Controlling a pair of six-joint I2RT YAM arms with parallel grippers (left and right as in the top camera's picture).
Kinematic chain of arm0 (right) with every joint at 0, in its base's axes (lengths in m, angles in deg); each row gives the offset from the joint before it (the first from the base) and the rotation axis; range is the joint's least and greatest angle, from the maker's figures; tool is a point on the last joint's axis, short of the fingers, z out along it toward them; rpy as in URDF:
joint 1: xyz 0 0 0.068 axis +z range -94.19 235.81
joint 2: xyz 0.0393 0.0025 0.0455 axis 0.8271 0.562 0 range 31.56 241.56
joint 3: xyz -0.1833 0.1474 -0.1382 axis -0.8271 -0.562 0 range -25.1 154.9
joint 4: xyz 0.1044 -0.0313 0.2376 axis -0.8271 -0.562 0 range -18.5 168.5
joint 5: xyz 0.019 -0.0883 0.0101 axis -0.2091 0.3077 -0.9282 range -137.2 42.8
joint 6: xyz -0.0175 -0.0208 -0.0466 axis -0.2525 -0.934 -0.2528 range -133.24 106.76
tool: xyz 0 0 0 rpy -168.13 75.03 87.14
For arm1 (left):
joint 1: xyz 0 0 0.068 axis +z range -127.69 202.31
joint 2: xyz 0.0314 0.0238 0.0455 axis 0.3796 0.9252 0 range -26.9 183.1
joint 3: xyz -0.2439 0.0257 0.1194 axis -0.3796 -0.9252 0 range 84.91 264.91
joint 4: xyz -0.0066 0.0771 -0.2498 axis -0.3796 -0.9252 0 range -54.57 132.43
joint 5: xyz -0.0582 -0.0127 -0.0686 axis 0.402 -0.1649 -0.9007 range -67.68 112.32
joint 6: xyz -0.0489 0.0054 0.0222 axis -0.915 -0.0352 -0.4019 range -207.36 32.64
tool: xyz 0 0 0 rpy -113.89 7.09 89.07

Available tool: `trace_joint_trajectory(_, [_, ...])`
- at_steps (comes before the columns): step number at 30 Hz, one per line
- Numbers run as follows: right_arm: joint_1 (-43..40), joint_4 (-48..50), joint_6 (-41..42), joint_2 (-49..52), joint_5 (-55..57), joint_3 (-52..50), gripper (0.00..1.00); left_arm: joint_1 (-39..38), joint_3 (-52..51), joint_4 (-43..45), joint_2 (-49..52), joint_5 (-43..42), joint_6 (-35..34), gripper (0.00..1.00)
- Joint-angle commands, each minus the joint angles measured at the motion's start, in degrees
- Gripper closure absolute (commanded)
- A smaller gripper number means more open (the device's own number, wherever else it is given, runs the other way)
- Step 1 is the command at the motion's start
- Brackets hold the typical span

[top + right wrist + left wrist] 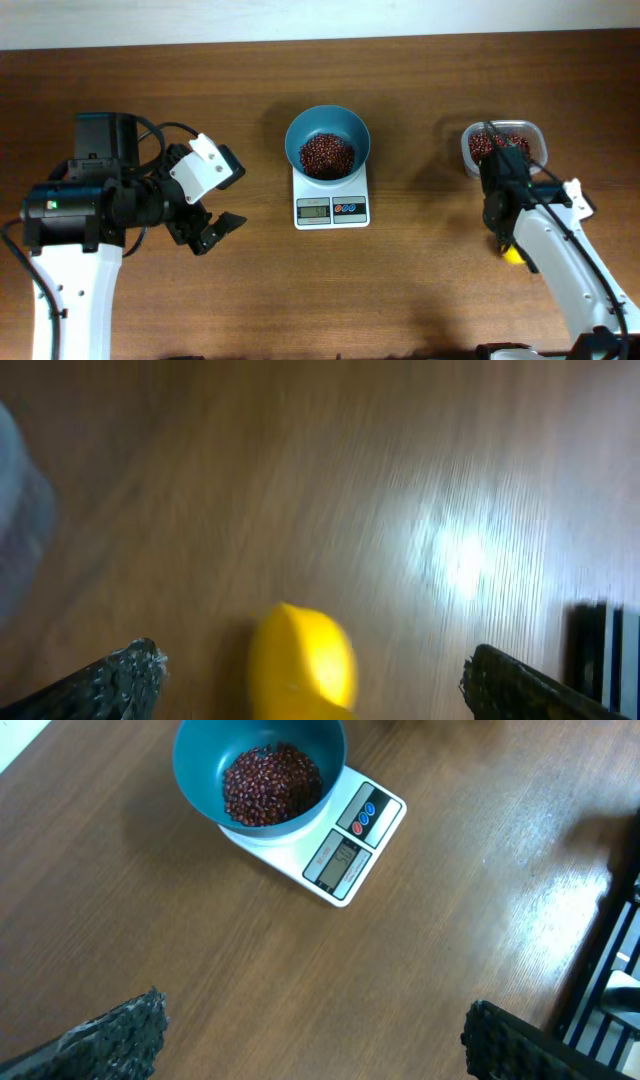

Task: Scoop item into bowl and weigh 50g on scale

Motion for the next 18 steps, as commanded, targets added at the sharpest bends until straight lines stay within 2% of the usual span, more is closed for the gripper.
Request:
trace_joint_trajectory(1, [0.26,2.47,-1.77,-0.44,7.28,3.74,0.01,0.2,0.37,-0.04,-0.13,-0.79,0.68,0.01])
trace_joint_trajectory(3, [0.26,6.34,-11.34,-0.44,6.56,5.49,0.01,0.17,0.37,-0.04,-0.13,-0.81,0.68,0.01])
trace_joint_trajectory(6, [0.26,7.5,-19.47,-0.55,1.42,11.04,0.01,0.2,0.37,-0.04,-0.13,-0.81,0.68,0.01])
trace_joint_trajectory(8, [0.26,4.26,-22.71,-0.55,-3.52,15.67,0.01,0.2,0.37,-0.02,-0.13,-0.79,0.68,0.01])
trace_joint_trajectory(11, [-0.15,-4.59,-22.21,0.04,-12.22,16.57,0.01,0.17,0.37,-0.04,-0.13,-0.81,0.68,0.01])
trace_joint_trajectory(14, [-0.35,-14.47,-10.88,-0.94,-15.54,18.36,0.01,0.2,0.37,-0.04,-0.13,-0.79,0.68,0.01])
trace_joint_trajectory(17, [-1.77,-14.1,-5.88,-0.96,-10.88,16.76,0.01,0.17,0.37,-0.04,-0.13,-0.81,0.68,0.01])
trace_joint_trajectory(18, [-2.16,-13.44,-5.07,-1.14,-17.88,19.08,0.01,0.17,0.37,-0.04,-0.13,-0.81,0.68,0.01])
